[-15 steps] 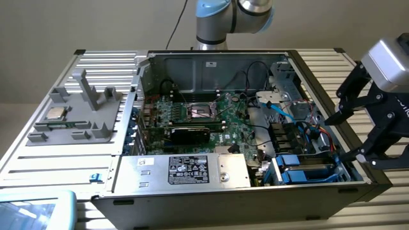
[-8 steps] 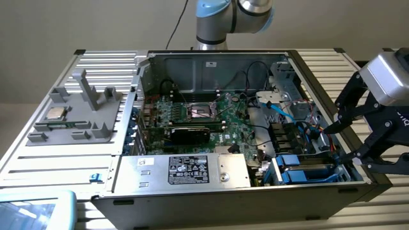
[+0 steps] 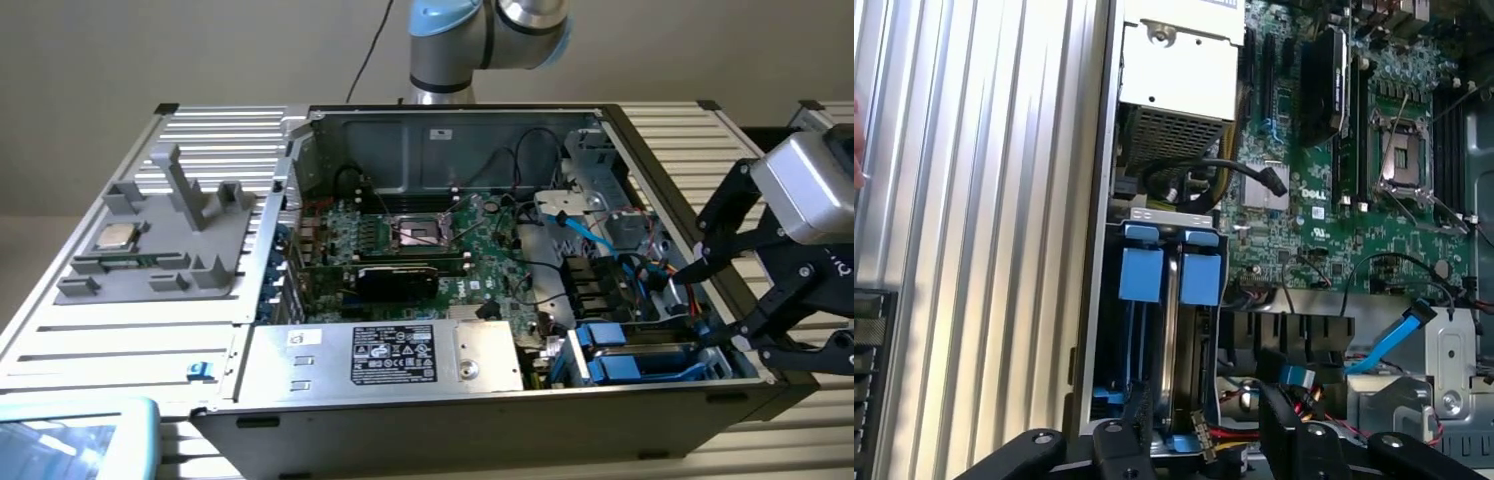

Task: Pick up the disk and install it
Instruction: 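Insert the first disk wire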

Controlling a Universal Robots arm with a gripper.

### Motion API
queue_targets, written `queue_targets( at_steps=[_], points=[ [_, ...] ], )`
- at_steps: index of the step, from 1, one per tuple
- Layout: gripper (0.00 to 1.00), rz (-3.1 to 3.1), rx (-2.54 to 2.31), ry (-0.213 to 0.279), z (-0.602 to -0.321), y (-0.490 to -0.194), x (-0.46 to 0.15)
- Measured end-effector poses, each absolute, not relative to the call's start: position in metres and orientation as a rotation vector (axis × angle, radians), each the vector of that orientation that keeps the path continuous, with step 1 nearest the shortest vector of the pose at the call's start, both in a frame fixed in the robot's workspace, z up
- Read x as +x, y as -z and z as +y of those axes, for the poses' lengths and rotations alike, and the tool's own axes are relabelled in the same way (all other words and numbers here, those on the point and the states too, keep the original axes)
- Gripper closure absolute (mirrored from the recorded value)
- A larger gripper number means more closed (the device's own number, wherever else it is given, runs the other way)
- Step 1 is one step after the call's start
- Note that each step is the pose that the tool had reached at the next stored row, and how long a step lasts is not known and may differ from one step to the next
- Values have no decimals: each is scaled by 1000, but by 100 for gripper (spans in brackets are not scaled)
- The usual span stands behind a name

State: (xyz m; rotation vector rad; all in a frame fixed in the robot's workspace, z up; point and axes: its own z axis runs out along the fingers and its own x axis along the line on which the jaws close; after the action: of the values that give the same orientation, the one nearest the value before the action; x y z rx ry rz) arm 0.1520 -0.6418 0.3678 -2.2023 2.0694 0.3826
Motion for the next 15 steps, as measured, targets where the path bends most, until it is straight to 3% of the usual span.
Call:
queue_targets(
  at_steps=[10,12,13,15],
  points=[
    [46,2034,-2206,-411,-653,-360,152],
    [48,2024,-2212,-416,-653,-357,152],
    [55,2018,-2215,-418,-653,-356,152],
    [55,2006,-2219,-425,-653,-355,152]
  ],
)
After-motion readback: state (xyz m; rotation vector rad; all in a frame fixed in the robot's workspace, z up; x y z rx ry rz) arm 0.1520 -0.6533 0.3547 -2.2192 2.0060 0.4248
